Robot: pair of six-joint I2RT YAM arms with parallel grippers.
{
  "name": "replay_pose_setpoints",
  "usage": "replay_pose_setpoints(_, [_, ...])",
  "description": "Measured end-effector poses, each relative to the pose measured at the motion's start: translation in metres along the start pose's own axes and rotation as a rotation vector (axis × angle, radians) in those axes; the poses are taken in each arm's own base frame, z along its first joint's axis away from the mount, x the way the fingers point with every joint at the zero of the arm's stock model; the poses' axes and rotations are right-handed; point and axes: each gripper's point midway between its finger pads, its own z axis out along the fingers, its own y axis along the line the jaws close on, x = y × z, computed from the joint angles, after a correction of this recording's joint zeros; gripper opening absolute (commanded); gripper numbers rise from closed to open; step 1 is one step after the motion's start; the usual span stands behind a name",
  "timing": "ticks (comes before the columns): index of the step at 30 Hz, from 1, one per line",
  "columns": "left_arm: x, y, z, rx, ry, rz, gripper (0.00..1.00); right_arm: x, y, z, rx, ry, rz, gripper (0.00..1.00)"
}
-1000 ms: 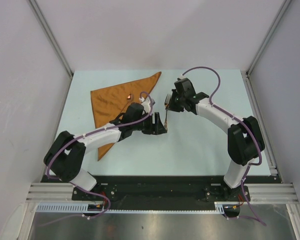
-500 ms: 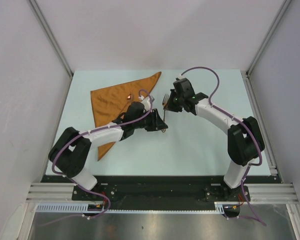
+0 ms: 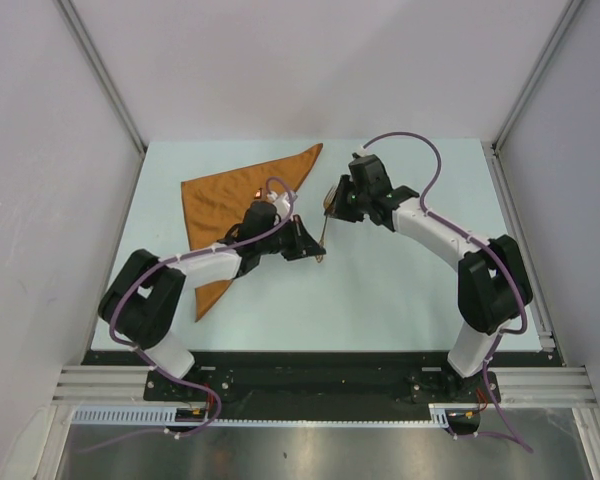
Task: Fold the napkin, place the utensils inside, and roll it up
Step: Pass the utensil from the right arm to the left
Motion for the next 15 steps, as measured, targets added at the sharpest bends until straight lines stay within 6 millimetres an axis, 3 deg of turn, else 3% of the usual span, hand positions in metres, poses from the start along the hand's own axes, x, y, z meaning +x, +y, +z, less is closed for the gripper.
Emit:
replay_pose_setpoints(2, [-0.005, 0.009, -0.005, 0.000, -0.004, -0.015, 0.00, 0.001, 0.003, -0.001, -0.021, 0.003, -0.009, 0.68])
replay_pose_setpoints(4, [-0.013, 0.024, -0.014, -0.015, -0.007, -0.030, 0.00, 0.001, 0.006, -0.008, -0.045, -0.003, -0.036, 0.73])
replay_pose_setpoints(10, [-0.041, 0.061, -0.052, -0.071, 0.025, -0.014, 0.00, -0.020, 0.014, -0.044, -0.115, -0.089, -0.067, 0.75])
replay_pose_setpoints(15, [-0.059, 0.083, -0.085, -0.084, 0.082, -0.003, 0.00, -0.041, -0.009, -0.066, -0.131, -0.158, -0.032, 0.75])
